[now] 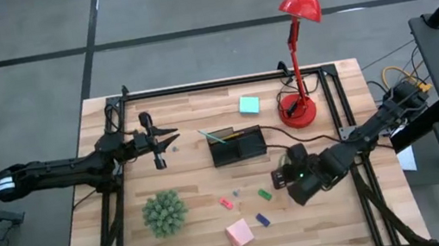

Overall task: Pick and place office supplies into organizer
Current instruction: Put the green scissors into the black desk organizer

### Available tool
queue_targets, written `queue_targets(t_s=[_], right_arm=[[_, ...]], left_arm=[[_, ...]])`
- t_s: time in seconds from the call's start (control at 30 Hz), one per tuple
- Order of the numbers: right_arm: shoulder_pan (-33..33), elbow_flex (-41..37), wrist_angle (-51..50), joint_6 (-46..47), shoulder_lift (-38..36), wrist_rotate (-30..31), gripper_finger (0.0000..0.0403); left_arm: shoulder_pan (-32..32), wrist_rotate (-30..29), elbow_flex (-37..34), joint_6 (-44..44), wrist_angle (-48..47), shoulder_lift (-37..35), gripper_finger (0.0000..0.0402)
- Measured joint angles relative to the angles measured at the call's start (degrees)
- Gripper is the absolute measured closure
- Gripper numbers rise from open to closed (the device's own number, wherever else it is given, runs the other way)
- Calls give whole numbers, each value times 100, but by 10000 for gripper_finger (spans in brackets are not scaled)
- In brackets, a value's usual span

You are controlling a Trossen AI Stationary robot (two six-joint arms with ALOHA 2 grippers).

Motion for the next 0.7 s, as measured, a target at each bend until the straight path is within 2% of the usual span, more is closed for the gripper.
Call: queue_targets(t_s=[0.7], right_arm=[[-2, 837, 22, -1533, 541, 2219, 390]], left_arm=[[1, 1, -2, -12, -4, 0, 343]])
